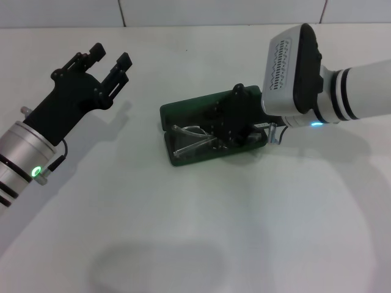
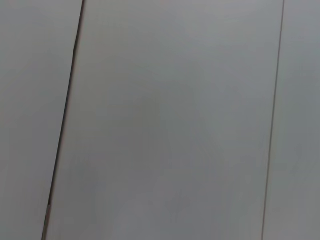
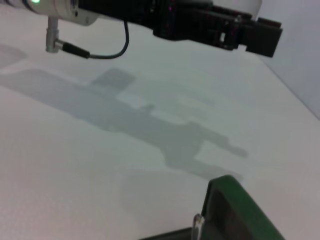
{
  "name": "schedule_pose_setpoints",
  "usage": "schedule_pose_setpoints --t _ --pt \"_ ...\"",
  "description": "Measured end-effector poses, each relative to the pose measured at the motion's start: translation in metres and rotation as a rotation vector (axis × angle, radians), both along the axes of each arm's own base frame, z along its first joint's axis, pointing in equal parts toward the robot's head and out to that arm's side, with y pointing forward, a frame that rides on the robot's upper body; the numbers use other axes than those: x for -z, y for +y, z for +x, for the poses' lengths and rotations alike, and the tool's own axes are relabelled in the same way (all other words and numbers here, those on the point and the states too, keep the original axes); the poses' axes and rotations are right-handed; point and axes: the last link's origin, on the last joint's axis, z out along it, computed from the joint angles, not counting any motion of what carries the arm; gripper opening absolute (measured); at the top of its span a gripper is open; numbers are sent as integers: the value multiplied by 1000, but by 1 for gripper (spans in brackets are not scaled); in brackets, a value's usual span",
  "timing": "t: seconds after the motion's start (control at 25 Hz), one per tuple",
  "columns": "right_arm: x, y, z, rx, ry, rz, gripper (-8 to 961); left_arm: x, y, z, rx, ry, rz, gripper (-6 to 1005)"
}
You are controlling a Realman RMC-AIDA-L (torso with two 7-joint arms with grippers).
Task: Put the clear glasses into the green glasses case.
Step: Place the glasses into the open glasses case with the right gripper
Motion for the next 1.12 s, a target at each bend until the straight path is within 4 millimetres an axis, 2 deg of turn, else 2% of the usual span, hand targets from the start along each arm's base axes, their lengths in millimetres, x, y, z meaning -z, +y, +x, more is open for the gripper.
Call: schedule_pose_setpoints --t 0.2,0.56,0.76,1.12 --pt "-6 -4 -2 -10 36 7 212 -1 -1 -1 -6 -3 4 578" --pt "-34 -10 7 3 140 2 217 -2 -1 -2 -5 -3 7 578" --pt "-26 -15 18 -8 117 -21 219 -2 0 0 2 -1 7 577" --pt "-4 -19 8 -72 33 -57 224 -1 0 0 4 0 5 577"
